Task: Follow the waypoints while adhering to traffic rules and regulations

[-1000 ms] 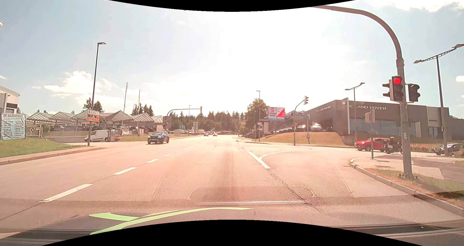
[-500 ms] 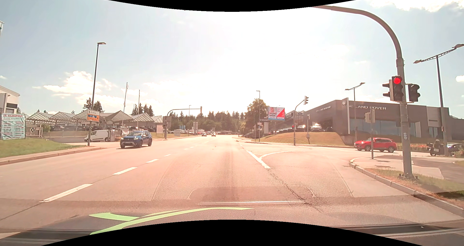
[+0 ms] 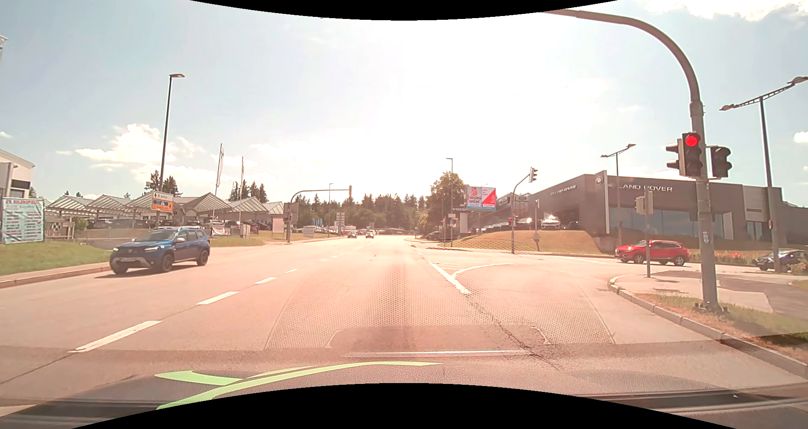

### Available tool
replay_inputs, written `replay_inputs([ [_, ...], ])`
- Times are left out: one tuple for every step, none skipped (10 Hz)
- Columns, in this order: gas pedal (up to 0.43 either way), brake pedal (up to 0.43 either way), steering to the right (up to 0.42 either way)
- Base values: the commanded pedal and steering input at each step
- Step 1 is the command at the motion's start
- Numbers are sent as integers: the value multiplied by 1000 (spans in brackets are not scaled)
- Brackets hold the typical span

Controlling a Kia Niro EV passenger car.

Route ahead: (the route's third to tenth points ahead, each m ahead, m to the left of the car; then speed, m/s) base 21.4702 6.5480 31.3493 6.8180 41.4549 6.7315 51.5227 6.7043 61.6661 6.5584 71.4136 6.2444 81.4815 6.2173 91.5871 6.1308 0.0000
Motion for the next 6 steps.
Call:
replay_inputs([
  [0,250,-8],
  [0,256,-9],
  [0,256,-9],
  [0,256,-8],
  [0,256,-9],
  [0,256,-9],
])
